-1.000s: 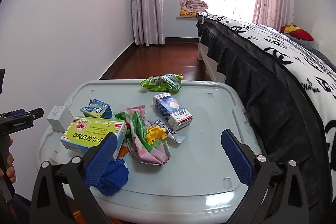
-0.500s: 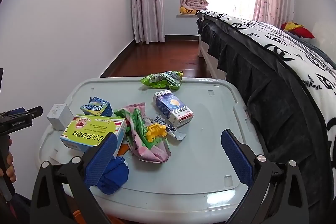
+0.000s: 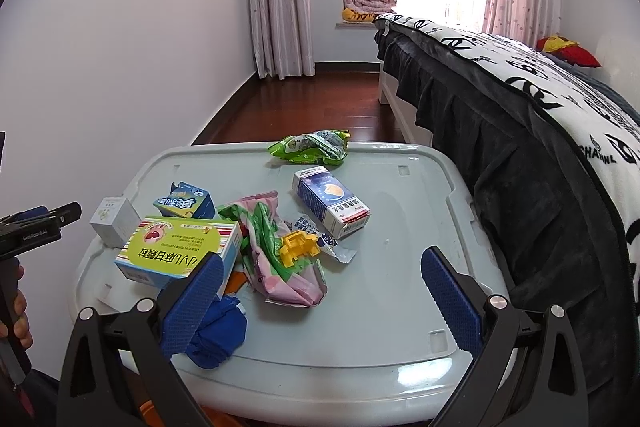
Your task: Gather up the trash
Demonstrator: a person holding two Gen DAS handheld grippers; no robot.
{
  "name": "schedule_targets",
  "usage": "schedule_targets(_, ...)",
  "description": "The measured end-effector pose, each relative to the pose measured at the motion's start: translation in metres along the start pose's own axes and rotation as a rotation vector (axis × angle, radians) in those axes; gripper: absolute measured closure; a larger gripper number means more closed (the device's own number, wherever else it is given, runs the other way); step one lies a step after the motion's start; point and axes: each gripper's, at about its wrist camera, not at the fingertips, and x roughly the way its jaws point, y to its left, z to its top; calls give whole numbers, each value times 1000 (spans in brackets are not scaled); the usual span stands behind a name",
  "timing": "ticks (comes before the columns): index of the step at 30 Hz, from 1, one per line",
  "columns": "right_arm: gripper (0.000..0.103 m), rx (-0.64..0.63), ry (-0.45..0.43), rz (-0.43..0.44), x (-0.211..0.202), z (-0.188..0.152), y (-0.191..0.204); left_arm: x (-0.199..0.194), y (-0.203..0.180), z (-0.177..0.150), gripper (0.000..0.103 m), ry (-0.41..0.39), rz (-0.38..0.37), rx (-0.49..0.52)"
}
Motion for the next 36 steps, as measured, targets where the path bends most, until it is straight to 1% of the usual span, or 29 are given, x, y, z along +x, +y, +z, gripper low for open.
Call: schedule_targets(36,5,17,21,16,3,-2,-1,2,1,0,14,9,2,-3)
